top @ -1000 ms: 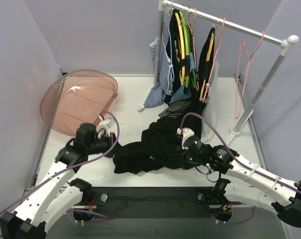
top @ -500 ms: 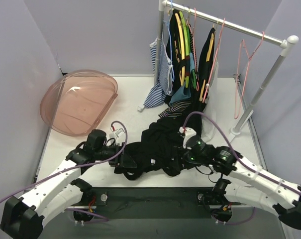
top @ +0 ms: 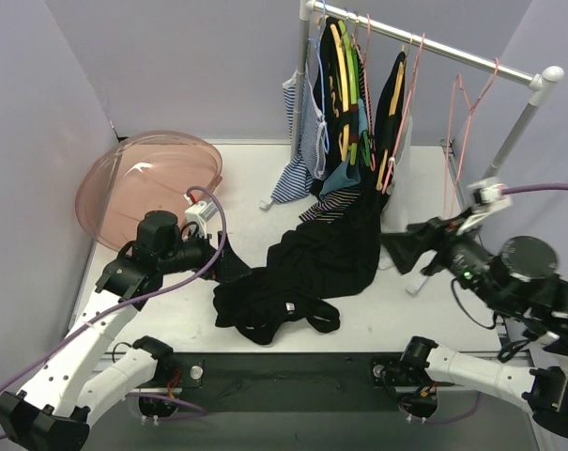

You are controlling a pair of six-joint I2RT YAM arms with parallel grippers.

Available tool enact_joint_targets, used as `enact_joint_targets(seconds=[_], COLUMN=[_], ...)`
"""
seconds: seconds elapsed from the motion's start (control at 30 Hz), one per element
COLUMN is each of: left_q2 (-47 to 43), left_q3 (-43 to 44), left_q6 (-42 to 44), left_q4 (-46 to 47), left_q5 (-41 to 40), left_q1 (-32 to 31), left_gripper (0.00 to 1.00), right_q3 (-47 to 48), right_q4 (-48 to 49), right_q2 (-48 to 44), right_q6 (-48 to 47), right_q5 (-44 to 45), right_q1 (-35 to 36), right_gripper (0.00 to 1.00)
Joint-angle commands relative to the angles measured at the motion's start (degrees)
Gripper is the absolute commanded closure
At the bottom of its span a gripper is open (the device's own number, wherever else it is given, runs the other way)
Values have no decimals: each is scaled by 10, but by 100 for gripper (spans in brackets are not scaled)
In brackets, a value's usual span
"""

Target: Place the tank top on the hanger

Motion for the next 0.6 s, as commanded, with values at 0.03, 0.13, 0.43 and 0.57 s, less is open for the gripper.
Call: enact_joint_targets(seconds=[0.03, 0.13, 0.43, 0.57], left_q2=[-11, -18, -40, -35], left_q3=[-8, -18, -49, -52], left_q6=[-11, -10, -9, -3], left_q4=[37, 35, 38, 45], left_q5=[-13, -11, 35, 49], left_q1=[19, 33, 71, 84], left_gripper=[11, 10, 9, 9], right_q3=[108, 145, 168, 172], right_q4=[-39, -39, -34, -33], right_q2=[9, 32, 74, 131], right_q6=[-34, -57, -113, -103], right_q5=[339, 436, 503, 307], right_q1=[0, 0, -26, -177], right_gripper=[26, 27, 32, 32])
